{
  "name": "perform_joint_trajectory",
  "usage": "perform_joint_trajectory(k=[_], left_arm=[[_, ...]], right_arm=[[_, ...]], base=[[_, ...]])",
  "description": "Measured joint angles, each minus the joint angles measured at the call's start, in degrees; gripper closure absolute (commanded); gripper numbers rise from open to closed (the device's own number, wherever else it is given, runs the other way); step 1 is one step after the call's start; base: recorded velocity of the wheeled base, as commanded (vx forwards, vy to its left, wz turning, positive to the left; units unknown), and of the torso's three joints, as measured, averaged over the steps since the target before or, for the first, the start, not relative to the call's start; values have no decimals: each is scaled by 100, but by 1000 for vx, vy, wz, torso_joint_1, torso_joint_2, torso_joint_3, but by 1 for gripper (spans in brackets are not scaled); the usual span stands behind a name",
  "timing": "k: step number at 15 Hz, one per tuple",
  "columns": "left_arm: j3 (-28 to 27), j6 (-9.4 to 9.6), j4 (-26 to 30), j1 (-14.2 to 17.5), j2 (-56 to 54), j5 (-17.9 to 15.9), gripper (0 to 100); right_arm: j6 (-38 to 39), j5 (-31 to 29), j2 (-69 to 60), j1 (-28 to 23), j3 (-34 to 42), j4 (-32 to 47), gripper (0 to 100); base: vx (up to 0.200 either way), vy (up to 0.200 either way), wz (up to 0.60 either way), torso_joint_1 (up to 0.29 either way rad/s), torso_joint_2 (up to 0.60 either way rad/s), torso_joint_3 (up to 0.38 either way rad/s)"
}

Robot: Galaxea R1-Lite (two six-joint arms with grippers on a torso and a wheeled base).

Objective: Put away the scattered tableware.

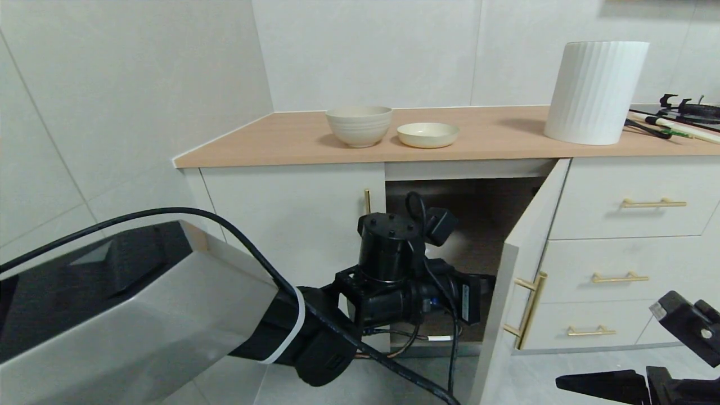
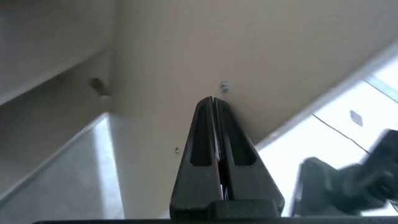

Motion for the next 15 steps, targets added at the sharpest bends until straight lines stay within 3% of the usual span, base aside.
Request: perform_joint_trajectory(k=[2,3,4,5,8,10,15], left_arm=[[472,17,-235,-341,-323,-399,100],[774,15,-378,-427,-507,-867,100],[1017,11,-484,-438,-664,-1264,100],[1150,9,-514,-361,-778,-1308,100],[1323,6,-530,268,-912,-1130,100],[1351,6,-397,644,-918,-840,100],[1768,30,-411,1145,-1309,-385,100]], right_arm=[[9,523,-284,102,71,38,0],[11,723,-422,122,94,200,0],[11,791,-527,135,99,282,0],[11,797,-607,141,99,290,0],[11,789,-717,141,93,295,0],[0,794,-731,141,93,293,0],[-38,794,-657,174,46,289,0]], base=[[0,0,0,0,0,0],[0,0,0,0,0,0],[0,0,0,0,0,0],[0,0,0,0,0,0],[0,0,0,0,0,0],[0,0,0,0,0,0],[0,0,0,0,0,0]])
